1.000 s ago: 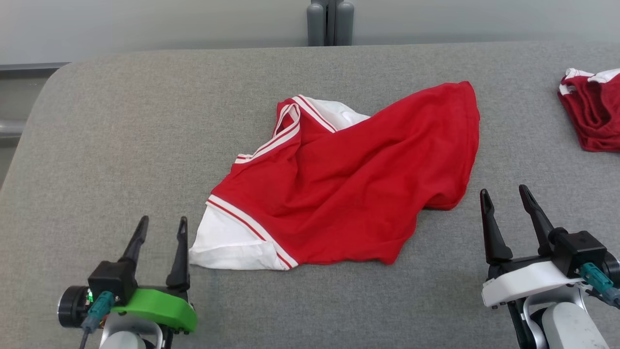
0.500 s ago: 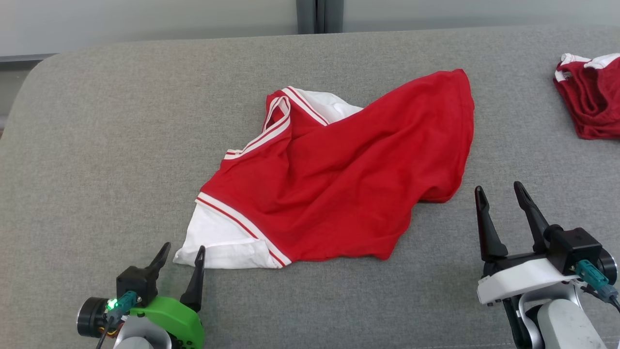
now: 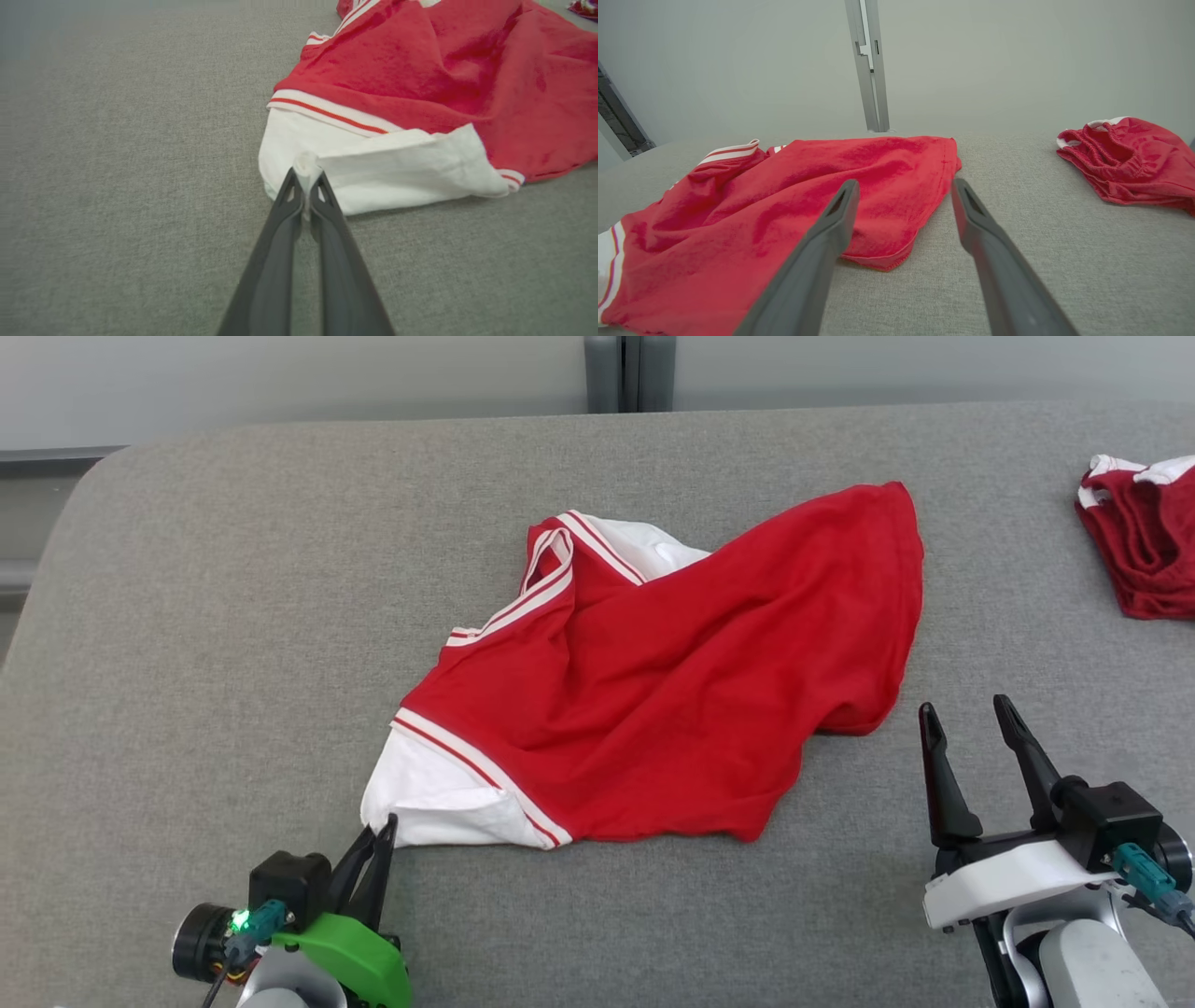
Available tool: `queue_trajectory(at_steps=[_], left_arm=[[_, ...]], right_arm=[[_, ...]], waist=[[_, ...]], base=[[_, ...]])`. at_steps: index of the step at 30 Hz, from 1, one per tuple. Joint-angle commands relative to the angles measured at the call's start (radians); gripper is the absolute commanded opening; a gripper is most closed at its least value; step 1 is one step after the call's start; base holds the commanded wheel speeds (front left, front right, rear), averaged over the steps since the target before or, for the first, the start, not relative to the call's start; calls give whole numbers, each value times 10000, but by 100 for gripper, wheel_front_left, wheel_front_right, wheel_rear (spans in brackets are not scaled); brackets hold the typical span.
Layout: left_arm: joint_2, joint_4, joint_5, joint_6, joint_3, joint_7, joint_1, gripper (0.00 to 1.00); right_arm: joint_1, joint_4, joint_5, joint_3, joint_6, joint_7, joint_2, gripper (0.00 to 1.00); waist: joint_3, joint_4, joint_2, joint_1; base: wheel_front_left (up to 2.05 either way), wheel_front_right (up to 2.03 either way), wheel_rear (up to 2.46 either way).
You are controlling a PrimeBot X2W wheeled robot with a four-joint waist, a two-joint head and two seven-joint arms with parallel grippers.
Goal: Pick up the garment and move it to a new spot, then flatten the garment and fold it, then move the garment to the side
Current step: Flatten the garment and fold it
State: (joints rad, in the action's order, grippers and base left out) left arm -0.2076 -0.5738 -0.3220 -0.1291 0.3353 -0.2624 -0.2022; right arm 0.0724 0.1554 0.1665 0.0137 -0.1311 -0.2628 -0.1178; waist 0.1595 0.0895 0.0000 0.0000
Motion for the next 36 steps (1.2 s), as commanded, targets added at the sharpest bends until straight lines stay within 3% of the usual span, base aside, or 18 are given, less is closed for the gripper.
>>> queue_trajectory(at_steps=[1,8,13,14,15,25,36], left_arm=[[-123,262,-60,-23,22,-28,298,0],[-395,1033,-94,-22,-175,-28,1628,0],[-214,1279,-153,-22,-402,-28,2231,0],[-199,1433,-62,-22,-430,-28,2289,91],[-165,1597,-14,-22,-496,-30,2296,100],[748,3596,653,26,-2106,-28,1873,100],[1298,3780,1165,3,-3603,-28,974,100]], right_arm=[[-89,-3,43,0,7,-23,-32,100],[-260,12,89,-54,7,-23,6,100],[-326,104,147,-33,7,-23,20,100],[-341,123,151,-52,7,-23,18,100],[-355,144,152,-71,7,-23,17,100],[-375,556,169,-196,7,-24,-8,100],[-274,1287,152,-400,7,-24,111,100]], waist=[[-91,117,0,0],[-170,380,0,0],[-226,481,0,0],[-229,505,0,0],[-230,525,0,0],[-316,543,0,0],[-415,363,0,0]], base=[[0,0,0],[0,0,0],[0,0,0],[0,0,0],[0,0,0],[0,0,0],[0,0,0]])
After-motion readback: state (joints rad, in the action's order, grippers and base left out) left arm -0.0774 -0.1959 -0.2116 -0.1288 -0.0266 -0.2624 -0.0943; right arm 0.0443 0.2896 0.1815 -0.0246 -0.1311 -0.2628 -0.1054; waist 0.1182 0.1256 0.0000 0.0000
